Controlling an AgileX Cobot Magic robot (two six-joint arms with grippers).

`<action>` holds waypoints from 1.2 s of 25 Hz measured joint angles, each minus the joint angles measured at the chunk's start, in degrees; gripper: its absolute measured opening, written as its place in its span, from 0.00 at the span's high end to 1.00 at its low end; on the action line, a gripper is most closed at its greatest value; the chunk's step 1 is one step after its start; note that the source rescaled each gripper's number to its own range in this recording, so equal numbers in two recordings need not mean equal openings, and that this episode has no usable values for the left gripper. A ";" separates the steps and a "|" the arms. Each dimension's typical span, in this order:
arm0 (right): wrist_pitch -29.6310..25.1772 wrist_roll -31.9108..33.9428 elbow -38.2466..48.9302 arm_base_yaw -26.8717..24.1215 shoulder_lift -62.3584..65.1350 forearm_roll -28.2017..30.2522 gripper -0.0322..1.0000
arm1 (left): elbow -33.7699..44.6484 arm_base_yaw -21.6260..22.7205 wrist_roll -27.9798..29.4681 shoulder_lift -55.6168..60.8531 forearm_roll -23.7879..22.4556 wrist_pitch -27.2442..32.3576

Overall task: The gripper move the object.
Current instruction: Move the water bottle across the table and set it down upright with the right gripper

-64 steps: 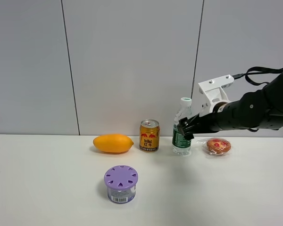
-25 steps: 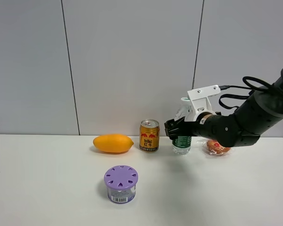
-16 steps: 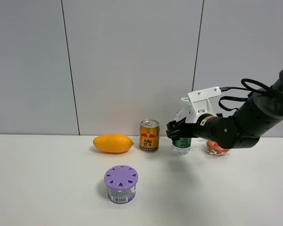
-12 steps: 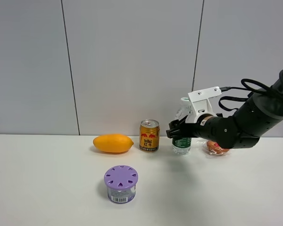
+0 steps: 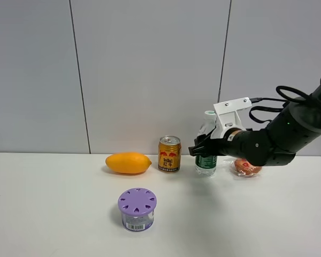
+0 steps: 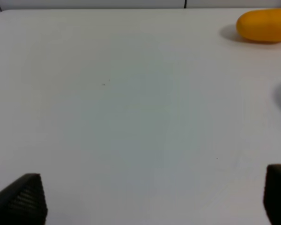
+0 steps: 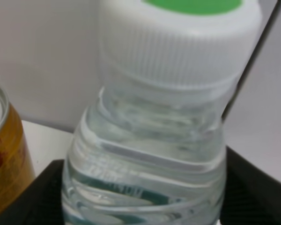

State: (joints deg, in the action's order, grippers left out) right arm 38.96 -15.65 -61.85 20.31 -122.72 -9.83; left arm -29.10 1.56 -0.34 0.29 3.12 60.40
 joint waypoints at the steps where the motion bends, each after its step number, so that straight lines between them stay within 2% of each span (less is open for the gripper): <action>1: -1.60 0.00 -0.01 0.00 0.81 0.00 0.97 | 0.00 0.00 0.34 0.00 0.00 0.00; 8: -17.13 -0.05 -0.01 0.17 13.69 0.05 0.97 | 0.00 0.00 0.00 0.00 0.00 0.00; 11: -23.60 -0.05 0.01 1.78 20.39 0.53 0.97 | 0.00 0.00 0.34 0.00 0.00 0.00; 13: -25.88 -0.10 0.01 4.35 23.93 1.96 0.97 | 0.00 0.00 0.34 0.00 0.00 0.00; 17: -26.65 -1.60 -1.03 11.41 27.73 3.99 0.97 | 0.00 0.00 0.00 0.00 0.00 0.00; 20: -29.21 -4.17 -3.87 16.77 27.37 4.26 0.97 | 0.00 0.00 0.34 0.00 0.00 0.00; 22: -30.21 -4.71 -5.41 18.28 26.74 4.33 0.97 | 0.00 0.00 0.00 0.00 0.00 0.00; 24: -33.16 -5.14 -9.38 21.37 24.75 4.33 0.97 | 0.00 0.00 0.34 0.00 0.00 0.00; 25: -36.39 -5.34 -13.83 23.64 21.52 4.01 0.97 | 0.00 0.00 0.00 0.00 0.00 0.00; 30: -44.84 -5.41 -25.88 28.79 11.46 1.66 0.97 | 0.00 0.00 0.34 0.00 0.00 0.00</action>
State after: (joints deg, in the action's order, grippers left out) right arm -5.88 -21.06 -87.73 49.09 -111.26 -8.17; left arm -29.10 1.56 0.00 0.29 3.12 60.40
